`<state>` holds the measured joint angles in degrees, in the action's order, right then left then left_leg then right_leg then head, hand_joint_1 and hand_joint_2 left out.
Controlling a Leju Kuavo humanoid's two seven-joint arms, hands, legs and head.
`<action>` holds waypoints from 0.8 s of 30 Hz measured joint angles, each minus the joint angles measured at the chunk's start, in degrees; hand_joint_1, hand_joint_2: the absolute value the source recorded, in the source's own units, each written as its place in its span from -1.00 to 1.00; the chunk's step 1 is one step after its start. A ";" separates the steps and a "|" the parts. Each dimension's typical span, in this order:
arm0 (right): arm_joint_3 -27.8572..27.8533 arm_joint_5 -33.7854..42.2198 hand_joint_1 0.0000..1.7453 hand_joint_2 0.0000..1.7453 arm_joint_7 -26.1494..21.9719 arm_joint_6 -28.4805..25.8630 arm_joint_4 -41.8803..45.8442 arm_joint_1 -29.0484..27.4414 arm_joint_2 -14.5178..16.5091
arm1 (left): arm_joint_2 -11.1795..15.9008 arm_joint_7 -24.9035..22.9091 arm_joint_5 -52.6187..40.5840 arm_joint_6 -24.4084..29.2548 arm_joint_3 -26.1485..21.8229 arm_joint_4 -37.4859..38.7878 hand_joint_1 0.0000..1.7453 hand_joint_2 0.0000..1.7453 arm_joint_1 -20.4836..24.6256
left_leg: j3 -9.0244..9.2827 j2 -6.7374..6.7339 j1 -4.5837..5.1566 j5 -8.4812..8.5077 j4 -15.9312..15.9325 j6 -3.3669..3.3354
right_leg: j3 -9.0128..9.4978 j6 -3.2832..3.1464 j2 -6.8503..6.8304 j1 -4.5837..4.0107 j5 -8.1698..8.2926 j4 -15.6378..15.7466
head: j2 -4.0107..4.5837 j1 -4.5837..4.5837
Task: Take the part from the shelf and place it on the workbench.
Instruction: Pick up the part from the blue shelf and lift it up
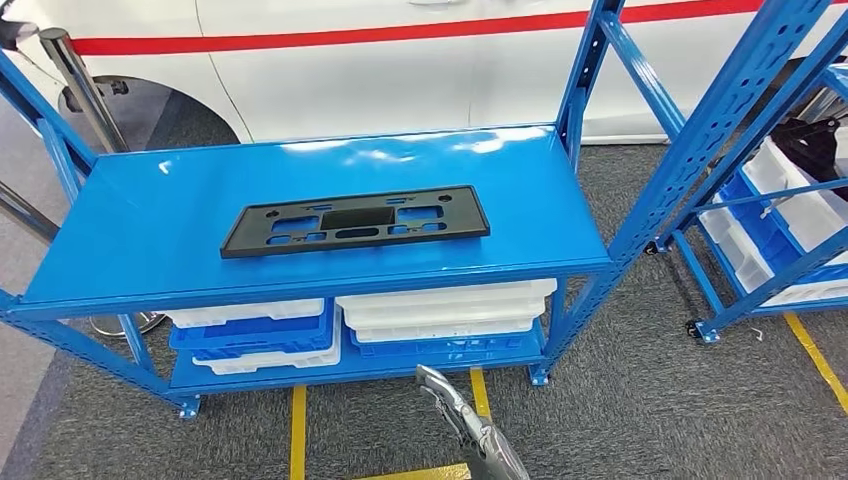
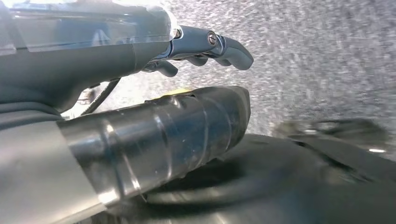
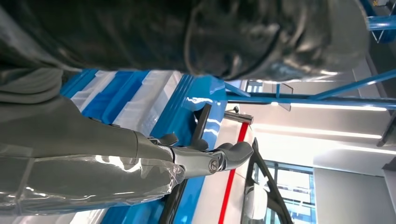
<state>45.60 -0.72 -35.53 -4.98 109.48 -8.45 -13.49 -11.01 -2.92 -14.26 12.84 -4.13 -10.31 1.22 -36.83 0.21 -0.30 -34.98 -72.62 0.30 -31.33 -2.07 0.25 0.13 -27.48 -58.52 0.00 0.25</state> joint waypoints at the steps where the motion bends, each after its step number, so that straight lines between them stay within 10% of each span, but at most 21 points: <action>1: -0.01 0.00 -1.00 -1.00 0.01 0.00 0.00 -0.01 0.00 | 0.02 -0.01 -0.02 0.03 0.00 0.01 -1.00 -1.00 -0.10 | 0.77 0.00 0.01 2.83 3.27 -0.19 | 0.55 0.07 0.08 -0.02 -0.37 -0.03 | 0.00 -0.01; 3: -0.01 0.00 -1.00 -1.00 0.02 0.00 -0.01 -0.03 -0.01 | 0.04 -0.03 -0.06 0.12 0.00 0.02 -1.00 -1.00 -0.27 | 2.62 -0.06 0.19 7.22 10.37 -0.68 | 1.31 0.36 0.13 -0.11 -1.05 -0.13 | 0.00 0.02; 9: -0.01 0.00 -1.00 -1.00 0.03 -0.08 0.00 -0.04 -0.09 | 0.01 -0.17 -0.20 0.22 -0.02 0.04 -1.00 -1.00 -0.11 | 4.06 -0.19 0.06 9.05 14.17 -2.28 | 1.15 2.18 0.03 -0.31 -3.27 -1.98 | 0.00 0.02; 13: -0.01 0.01 -1.00 -1.00 0.08 -0.11 0.00 -0.06 -0.18 | 0.00 -0.16 -0.37 0.25 -0.01 0.04 -1.00 -1.00 0.04 | 4.27 -0.27 -0.09 8.91 14.45 -2.89 | -5.69 3.13 -0.04 0.17 -9.08 -14.78 | 0.00 0.06; 15: 0.00 0.07 -1.00 -1.00 0.18 -0.08 0.00 -0.09 -0.21 | 0.00 -0.15 -0.40 0.29 -0.02 0.04 -1.00 -1.00 0.02 | 4.53 -0.23 -0.12 8.65 14.42 -2.81 | -6.95 3.34 -0.06 0.48 -7.57 -15.70 | 0.00 0.05; 19: 0.00 0.19 -1.00 -1.00 0.32 0.06 -0.01 -0.10 -0.25 | -0.03 -0.15 -0.43 0.32 -0.02 0.04 -1.00 -1.00 0.06 | 5.28 -0.07 0.03 7.95 14.23 -2.03 | -1.68 2.95 -0.16 0.56 -0.23 -2.52 | 0.00 0.05; 24: -0.01 0.64 -1.00 -1.00 0.51 0.07 -0.01 -0.19 -0.28 | -0.01 -0.16 -0.43 0.32 -0.02 0.04 -1.00 -1.00 0.12 | 5.06 -0.03 0.01 6.74 13.22 -0.36 | -0.94 1.27 -0.05 0.48 0.27 -0.33 | 0.00 0.03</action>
<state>45.59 -0.08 -35.02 -4.92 109.48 -8.64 -13.77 -11.02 -3.08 -14.69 13.16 -4.15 -10.27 1.34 -31.77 0.18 -0.28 -28.25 -59.39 -0.06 -32.26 -0.80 0.20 0.61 -27.21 -58.85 0.00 0.28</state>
